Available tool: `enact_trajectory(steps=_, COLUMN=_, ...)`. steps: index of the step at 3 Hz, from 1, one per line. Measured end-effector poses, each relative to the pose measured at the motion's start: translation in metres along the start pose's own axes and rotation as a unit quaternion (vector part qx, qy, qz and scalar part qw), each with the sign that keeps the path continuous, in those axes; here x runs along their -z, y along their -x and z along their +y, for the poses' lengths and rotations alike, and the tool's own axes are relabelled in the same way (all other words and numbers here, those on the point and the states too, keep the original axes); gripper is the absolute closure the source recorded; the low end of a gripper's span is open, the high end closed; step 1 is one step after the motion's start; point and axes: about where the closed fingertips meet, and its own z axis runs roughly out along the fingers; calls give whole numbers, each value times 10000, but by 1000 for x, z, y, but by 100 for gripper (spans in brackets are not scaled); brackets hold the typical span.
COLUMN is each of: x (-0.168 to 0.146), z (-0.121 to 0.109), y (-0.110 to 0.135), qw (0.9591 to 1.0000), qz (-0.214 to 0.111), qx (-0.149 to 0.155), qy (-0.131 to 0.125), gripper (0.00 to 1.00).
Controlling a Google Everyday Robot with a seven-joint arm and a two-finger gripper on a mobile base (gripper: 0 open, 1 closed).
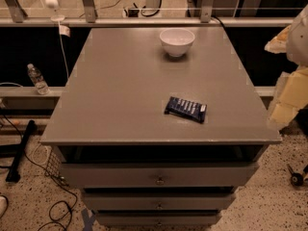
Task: Move white bowl near rxbar blueberry
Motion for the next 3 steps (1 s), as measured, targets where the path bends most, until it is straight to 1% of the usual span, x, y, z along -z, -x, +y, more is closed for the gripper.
enact_trajectory(steps=1, x=0, z=0, y=0, qw=10000, qz=0, qx=0, qy=-1, gripper=0)
enact_trajectory(steps=2, x=-11, z=-28, y=10, qw=9995, qz=-197, qx=227, qy=-64, gripper=0)
enact_trajectory(steps=3, x=-32, z=-82, y=27, qw=9968, qz=-443, qx=641, qy=-165, gripper=0)
